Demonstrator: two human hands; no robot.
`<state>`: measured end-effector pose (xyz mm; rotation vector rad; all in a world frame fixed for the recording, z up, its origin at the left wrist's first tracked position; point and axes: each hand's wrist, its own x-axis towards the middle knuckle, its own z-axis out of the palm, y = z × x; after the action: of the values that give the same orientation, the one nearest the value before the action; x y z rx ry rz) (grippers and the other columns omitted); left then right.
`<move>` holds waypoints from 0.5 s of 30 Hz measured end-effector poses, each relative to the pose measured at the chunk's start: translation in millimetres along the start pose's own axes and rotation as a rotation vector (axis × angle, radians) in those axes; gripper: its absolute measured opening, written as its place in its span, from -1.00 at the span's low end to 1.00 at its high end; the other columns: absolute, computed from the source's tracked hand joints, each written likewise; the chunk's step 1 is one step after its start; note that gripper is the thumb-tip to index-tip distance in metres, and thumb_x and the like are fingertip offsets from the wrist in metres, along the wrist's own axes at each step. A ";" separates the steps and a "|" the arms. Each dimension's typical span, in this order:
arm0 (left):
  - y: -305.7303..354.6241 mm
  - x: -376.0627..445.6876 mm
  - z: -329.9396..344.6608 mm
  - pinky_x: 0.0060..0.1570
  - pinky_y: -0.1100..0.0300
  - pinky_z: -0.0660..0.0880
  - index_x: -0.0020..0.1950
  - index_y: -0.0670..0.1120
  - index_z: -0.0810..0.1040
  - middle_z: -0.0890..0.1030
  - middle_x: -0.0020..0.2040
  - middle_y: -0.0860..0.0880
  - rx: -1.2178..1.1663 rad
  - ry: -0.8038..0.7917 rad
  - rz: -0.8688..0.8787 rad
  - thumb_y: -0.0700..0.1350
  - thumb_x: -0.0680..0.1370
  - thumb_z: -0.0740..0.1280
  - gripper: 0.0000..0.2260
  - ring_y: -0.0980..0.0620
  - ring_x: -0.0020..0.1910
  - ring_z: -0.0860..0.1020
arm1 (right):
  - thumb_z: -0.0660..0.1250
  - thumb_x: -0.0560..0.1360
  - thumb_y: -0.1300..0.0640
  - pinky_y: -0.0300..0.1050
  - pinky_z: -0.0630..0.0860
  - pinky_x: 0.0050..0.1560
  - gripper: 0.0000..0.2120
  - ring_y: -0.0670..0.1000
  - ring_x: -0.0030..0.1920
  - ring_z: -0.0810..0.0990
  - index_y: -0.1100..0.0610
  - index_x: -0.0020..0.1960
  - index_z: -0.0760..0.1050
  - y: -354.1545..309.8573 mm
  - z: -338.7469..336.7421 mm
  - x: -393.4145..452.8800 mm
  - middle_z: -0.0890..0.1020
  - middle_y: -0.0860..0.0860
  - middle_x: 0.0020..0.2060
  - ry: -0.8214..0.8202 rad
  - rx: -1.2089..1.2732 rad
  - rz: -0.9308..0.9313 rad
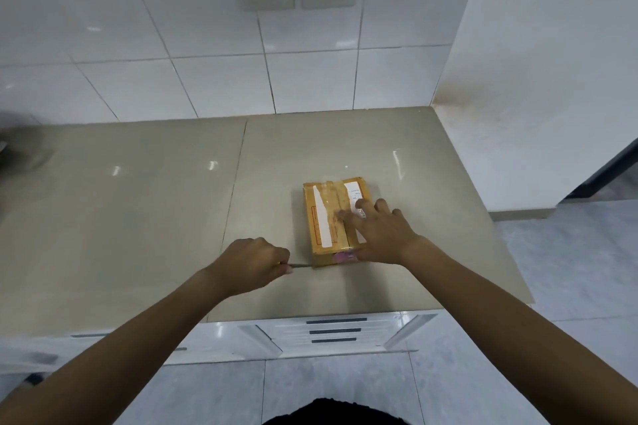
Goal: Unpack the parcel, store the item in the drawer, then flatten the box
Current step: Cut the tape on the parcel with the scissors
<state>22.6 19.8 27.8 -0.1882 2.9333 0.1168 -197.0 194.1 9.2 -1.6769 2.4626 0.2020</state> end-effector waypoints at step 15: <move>17.4 31.6 10.6 -0.16 0.14 0.58 -0.07 -0.06 0.61 0.69 -0.20 0.02 -0.402 -0.052 -0.042 0.05 0.60 0.23 -0.75 0.12 -0.28 0.60 | 0.39 0.41 -0.25 0.08 0.49 0.22 -0.16 0.21 0.32 0.24 -0.11 0.53 0.04 6.2 -7.8 0.6 0.19 0.12 0.44 -0.047 0.039 -0.036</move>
<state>-8.3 34.2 12.1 -0.2988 2.8189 0.6946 -203.4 194.2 16.8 -1.6799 2.3850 0.1855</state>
